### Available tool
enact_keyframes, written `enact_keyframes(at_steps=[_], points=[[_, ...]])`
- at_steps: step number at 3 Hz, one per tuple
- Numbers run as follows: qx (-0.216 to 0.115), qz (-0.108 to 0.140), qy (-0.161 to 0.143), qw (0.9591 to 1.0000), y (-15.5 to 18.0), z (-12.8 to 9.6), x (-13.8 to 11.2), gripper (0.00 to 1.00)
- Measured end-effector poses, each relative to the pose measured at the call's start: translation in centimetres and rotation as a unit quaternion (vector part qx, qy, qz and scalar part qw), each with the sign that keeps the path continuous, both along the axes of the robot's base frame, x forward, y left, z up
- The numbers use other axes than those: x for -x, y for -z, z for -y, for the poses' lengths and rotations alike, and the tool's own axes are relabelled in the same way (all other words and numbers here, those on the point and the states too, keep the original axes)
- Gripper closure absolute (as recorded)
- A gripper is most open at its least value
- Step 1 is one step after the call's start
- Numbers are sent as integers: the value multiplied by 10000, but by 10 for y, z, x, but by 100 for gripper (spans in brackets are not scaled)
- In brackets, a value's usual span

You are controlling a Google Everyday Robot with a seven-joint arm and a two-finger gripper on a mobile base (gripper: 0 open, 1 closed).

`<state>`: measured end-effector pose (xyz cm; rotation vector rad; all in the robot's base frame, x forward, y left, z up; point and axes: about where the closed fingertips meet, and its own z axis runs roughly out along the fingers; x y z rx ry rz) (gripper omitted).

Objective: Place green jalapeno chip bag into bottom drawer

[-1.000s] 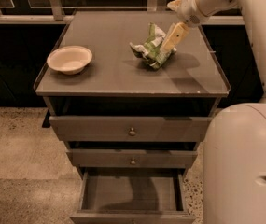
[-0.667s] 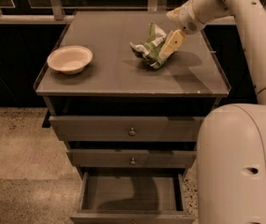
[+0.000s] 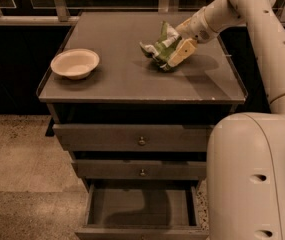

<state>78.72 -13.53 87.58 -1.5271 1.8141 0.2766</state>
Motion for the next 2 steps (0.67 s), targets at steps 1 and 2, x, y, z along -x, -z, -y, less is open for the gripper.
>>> enact_keyframes(at_steps=[1,2], points=[[0,0,0,10000,0,0,0,42],[0,0,0,10000,0,0,0,66]])
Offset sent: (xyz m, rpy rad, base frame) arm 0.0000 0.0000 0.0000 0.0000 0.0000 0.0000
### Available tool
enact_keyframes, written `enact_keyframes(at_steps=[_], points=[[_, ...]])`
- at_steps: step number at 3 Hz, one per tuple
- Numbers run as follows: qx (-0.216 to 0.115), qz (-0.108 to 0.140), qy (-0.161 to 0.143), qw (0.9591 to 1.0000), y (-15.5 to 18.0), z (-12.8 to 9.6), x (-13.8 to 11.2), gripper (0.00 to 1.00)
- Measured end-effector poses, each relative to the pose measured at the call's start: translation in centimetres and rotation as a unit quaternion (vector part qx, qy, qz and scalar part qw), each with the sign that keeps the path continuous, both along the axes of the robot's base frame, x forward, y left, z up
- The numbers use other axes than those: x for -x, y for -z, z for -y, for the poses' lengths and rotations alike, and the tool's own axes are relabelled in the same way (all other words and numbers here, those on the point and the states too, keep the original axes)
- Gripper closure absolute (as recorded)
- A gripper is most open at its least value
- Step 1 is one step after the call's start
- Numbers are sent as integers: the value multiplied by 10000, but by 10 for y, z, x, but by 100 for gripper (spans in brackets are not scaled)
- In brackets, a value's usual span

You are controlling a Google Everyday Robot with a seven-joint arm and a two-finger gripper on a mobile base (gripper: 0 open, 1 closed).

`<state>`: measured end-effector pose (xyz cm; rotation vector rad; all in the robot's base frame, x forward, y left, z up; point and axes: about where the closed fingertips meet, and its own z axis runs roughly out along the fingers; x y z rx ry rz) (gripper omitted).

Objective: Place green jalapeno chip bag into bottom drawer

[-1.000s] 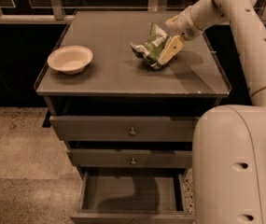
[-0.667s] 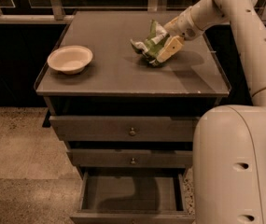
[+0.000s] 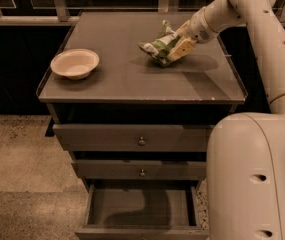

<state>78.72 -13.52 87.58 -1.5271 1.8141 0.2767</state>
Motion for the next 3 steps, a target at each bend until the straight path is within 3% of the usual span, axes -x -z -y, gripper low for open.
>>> enact_keyframes(at_steps=[1,2,3], points=[[0,0,0,10000,0,0,0,89],[0,0,0,10000,0,0,0,100],[0,-2,0,10000,0,0,0,100]])
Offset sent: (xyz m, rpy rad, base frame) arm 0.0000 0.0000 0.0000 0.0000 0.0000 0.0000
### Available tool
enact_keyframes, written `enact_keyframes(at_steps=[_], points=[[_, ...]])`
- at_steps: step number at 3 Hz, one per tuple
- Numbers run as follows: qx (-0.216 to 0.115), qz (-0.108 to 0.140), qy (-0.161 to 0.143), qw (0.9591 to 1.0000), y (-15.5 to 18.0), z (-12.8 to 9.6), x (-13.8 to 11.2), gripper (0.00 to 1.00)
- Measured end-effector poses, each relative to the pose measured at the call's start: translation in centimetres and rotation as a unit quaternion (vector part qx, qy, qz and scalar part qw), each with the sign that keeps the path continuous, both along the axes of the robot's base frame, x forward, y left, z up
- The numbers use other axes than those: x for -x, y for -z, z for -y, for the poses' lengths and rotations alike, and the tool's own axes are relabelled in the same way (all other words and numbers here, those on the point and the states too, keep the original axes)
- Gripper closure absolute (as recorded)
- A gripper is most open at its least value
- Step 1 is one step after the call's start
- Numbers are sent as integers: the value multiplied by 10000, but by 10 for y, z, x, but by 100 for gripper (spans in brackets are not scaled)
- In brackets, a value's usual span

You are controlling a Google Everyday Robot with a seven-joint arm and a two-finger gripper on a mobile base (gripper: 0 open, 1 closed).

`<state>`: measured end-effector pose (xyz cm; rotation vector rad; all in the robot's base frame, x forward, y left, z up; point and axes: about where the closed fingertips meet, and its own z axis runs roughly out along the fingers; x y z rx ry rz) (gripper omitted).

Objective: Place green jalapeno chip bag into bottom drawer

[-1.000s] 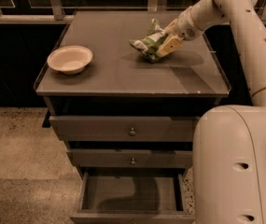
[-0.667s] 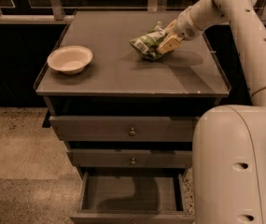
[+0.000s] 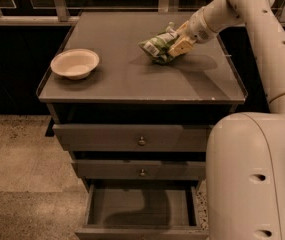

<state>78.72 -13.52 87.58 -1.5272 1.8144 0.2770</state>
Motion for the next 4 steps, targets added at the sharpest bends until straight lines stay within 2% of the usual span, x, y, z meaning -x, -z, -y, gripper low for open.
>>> enact_keyframes(at_steps=[1,2,3,4], points=[[32,-287,117,9995,-7,4,22,100],[-13,-540,610,9967,-46,15,65,100],[-283,-479,1295,9900,-101,24,117,100],[-864,-214,1793,9798,-160,17,182,100]])
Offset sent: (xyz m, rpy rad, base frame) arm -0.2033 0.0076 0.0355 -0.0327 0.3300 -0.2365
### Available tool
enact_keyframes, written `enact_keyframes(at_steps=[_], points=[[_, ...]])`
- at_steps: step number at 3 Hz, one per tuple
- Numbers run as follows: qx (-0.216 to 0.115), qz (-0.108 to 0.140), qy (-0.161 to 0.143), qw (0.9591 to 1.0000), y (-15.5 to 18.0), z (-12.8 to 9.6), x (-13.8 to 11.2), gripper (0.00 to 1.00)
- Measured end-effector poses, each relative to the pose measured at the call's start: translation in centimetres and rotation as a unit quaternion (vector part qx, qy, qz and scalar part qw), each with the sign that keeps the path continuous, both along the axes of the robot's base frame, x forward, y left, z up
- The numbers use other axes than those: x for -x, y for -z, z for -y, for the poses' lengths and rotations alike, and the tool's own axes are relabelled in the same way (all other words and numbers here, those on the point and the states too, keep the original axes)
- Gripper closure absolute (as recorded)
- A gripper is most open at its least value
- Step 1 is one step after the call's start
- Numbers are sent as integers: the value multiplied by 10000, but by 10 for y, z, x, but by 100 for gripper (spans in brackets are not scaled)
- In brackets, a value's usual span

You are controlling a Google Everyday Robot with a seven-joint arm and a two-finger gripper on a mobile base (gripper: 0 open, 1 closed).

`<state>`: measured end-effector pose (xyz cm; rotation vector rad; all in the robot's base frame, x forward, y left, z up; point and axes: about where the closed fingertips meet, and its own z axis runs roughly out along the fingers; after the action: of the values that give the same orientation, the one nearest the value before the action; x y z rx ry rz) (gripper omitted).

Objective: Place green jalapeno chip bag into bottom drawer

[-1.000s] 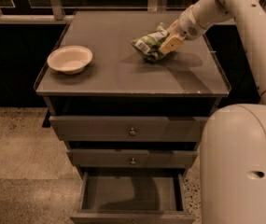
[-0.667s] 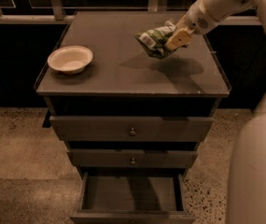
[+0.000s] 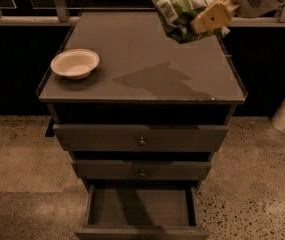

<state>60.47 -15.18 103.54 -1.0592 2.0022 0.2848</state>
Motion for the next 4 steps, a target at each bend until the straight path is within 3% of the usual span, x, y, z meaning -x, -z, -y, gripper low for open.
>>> enact_keyframes(at_steps=[1,2,3,4], points=[[-427,47,355,9984,-19,-20,62,100],[-309,-254,454,9982,15,-12,77,100],[-309,-253,450,9982,15,-13,77,100],[-470,-278,655,9964,36,-8,88,100]])
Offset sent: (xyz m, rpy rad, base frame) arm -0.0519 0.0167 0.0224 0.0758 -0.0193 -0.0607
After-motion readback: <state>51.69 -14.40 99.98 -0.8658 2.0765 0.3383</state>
